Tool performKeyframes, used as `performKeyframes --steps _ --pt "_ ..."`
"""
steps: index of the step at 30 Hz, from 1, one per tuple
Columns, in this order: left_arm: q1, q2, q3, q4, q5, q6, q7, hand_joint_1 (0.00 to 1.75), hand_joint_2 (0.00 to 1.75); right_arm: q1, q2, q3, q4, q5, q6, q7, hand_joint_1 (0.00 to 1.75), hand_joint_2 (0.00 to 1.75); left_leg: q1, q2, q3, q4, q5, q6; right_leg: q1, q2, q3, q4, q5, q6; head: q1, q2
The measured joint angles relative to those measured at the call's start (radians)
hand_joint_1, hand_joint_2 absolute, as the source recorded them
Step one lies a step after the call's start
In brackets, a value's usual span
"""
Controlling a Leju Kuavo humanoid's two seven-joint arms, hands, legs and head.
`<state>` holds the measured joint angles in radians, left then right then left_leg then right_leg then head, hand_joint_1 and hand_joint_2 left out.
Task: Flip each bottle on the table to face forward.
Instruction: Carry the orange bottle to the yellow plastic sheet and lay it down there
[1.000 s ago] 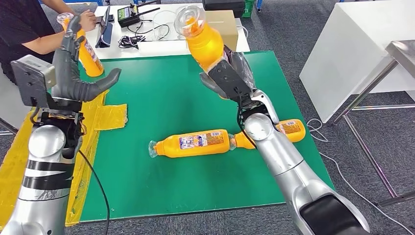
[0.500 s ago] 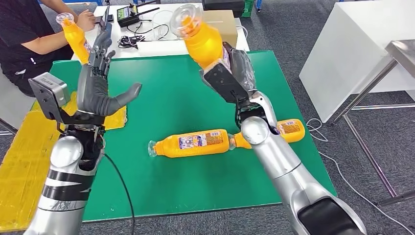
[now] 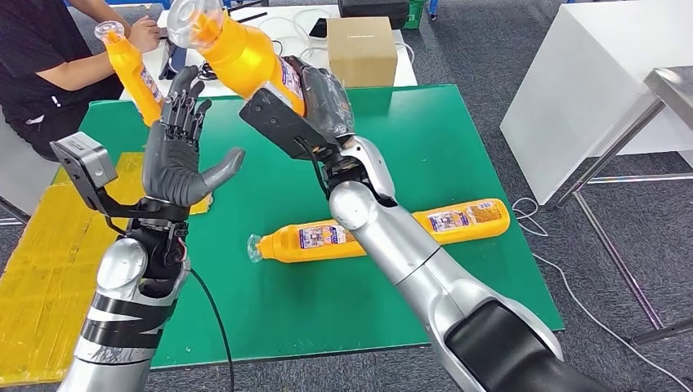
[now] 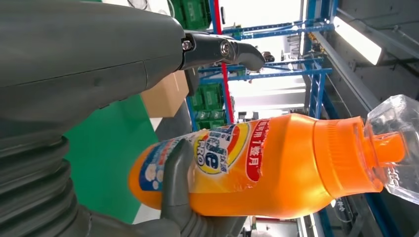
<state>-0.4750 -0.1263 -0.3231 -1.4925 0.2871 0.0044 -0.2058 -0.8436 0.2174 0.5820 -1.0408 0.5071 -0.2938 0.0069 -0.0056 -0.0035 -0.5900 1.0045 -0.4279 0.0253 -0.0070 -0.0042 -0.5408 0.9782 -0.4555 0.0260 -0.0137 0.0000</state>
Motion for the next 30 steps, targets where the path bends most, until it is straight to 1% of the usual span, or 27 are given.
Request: performKeyframes --steps 4,10,23,26,30 --pt "0.0 0.0 0.0 -0.001 -0.003 0.004 -0.002 0.0 1.75 -0.006 0.015 0.002 0.022 -0.011 0.0 -0.003 1.66 1.75 0.0 0.0 0.0 0.0 0.0 0.0 0.0 0.0 0.0 0.0 0.0 0.0 0.0 0.0" --pt "0.001 0.0 0.0 -0.007 -0.004 0.004 -0.002 0.0 1.75 -0.009 0.023 0.005 0.042 -0.014 0.0 -0.005 1.66 1.75 0.0 0.0 0.0 0.0 0.0 0.0 0.0 0.0 0.0 0.0 0.0 0.0 0.0 0.0" --pt "0.001 0.001 0.0 -0.007 -0.004 0.005 -0.002 0.0 1.75 -0.012 0.026 0.009 0.059 -0.013 0.0 -0.005 1.65 1.75 0.0 0.0 0.0 0.0 0.0 0.0 0.0 0.0 0.0 0.0 0.0 0.0 0.0 0.0" --pt "0.001 0.001 0.0 -0.007 0.011 -0.001 0.0 0.0 1.75 -0.013 0.028 0.011 0.063 0.005 -0.008 -0.001 1.64 1.75 0.0 0.0 0.0 0.0 0.0 0.0 0.0 0.0 0.0 0.0 0.0 0.0 0.0 0.0" --pt "-0.001 0.006 0.0 -0.007 0.019 -0.008 0.003 0.0 1.75 -0.014 0.048 0.02 0.081 0.047 -0.043 0.01 1.58 1.75 0.0 0.0 0.0 0.0 0.0 0.0 0.0 0.0 0.0 0.0 0.0 0.0 0.0 0.0"
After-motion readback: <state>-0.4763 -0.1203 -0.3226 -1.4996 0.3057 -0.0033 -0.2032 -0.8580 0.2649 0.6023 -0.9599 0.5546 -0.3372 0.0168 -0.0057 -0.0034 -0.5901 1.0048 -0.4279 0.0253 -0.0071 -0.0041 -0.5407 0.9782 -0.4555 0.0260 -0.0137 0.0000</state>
